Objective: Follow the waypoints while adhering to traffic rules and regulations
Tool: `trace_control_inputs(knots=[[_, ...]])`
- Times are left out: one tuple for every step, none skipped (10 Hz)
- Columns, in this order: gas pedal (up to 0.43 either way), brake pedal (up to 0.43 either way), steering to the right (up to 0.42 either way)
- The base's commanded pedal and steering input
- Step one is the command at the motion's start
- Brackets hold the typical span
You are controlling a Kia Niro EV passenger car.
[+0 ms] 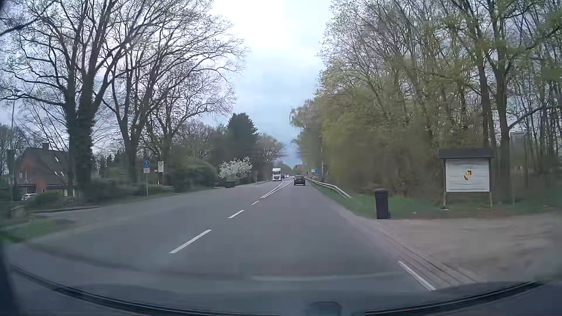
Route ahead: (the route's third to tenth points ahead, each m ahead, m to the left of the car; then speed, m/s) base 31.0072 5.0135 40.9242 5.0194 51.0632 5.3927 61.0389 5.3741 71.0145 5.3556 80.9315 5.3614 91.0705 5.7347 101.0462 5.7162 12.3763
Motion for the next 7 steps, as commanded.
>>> trace_control_inputs(knots=[[0.15,0.0,-0.001],[0.15,0.006,-0.001],[0.15,0.0,-0.001],[0.15,0.0,-0.001],[0.157,0.0,-0.001],[0.157,0.0,-0.001],[0.157,0.0,-0.001]])
